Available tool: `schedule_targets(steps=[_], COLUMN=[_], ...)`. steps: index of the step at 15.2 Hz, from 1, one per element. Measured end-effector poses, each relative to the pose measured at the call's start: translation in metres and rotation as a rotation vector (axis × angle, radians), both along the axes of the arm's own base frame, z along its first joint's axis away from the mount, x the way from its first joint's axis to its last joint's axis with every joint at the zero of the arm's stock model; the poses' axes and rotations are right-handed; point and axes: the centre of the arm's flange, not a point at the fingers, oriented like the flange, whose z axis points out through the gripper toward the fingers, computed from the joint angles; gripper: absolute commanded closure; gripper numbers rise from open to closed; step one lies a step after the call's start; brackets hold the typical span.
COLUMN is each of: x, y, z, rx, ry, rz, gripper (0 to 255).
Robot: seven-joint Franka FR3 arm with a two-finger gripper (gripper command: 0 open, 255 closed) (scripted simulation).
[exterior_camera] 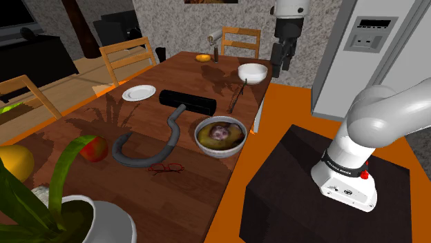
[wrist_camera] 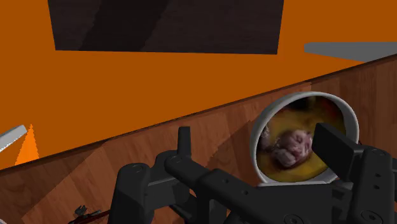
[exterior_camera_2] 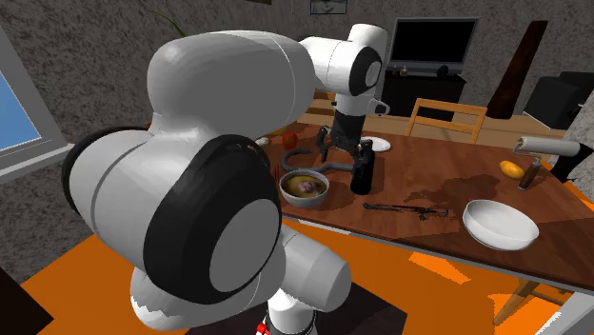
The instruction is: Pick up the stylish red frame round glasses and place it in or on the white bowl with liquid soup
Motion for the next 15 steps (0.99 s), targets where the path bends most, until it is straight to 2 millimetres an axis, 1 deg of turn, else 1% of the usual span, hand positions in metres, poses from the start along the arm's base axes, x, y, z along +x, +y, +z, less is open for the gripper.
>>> schedule_targets(steps=[1, 2, 3, 5, 6, 8, 13, 14, 15], x=[0.0, 0.003, 0.007, 0.024, 0.031, 0.046, 0.076, 0.082, 0.09], y=[0.0, 0.003, 0.009, 0.024, 0.037, 0.052, 0.104, 0.109, 0.12], z=[0.0, -0.005, -0.009, -0.019, -0.025, -0.036, -0.072, -0.077, -0.08], rx=[0.0, 0.0, 0.0, 0.0, 0.0, 0.0, 0.001, 0.001, 0.001], ry=[0.0, -0.001, -0.003, -0.007, -0.01, -0.016, -0.03, -0.033, -0.037], rz=[0.0, 0.009, 0.022, 0.054, 0.072, 0.107, 0.197, 0.215, 0.233], gripper=[0, 0, 0, 0, 0, 0, 0, 0, 0])
